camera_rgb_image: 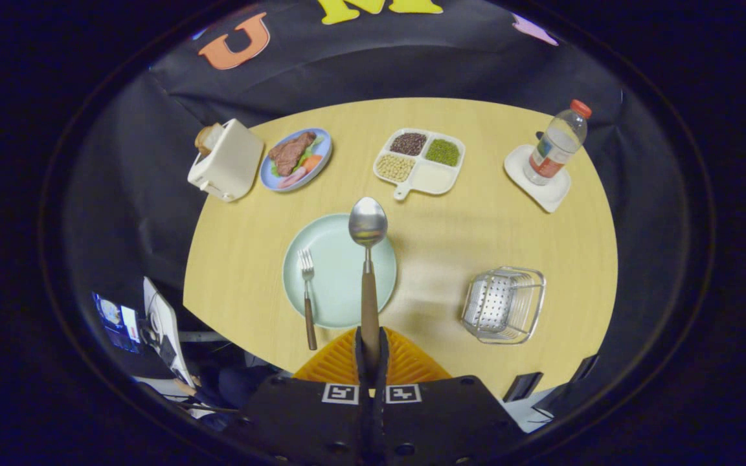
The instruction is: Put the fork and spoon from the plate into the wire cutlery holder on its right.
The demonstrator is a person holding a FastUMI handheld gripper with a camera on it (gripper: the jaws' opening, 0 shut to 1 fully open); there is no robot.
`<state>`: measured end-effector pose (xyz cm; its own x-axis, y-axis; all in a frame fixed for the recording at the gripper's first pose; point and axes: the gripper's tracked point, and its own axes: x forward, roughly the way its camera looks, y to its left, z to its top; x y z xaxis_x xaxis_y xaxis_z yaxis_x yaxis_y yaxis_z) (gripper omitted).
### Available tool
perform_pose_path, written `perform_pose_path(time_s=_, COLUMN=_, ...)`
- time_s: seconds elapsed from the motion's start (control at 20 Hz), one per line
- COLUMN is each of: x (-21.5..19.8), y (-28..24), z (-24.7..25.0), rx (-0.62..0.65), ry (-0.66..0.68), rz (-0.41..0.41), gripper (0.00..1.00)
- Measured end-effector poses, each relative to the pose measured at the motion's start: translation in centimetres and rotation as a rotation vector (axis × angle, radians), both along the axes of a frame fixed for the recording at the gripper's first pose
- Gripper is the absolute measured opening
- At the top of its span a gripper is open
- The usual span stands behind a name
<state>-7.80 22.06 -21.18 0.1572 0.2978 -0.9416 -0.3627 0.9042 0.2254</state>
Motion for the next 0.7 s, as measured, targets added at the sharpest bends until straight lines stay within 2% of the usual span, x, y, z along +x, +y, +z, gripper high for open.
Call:
perform_pose_path(time_s=0.3, x=2.4, y=-6.9, z=2.5, rx=-0.051, ry=-0.038, rz=-0.038, gripper=0.01)
perform_pose_path(time_s=0.45, x=2.0, y=-9.7, z=2.0, rx=-0.094, ry=-0.02, rz=-0.045, gripper=0.01)
perform_pose_path(time_s=0.7, x=-0.6, y=-12.5, z=0.2, rx=-0.138, ry=0.088, rz=-0.067, gripper=0.0)
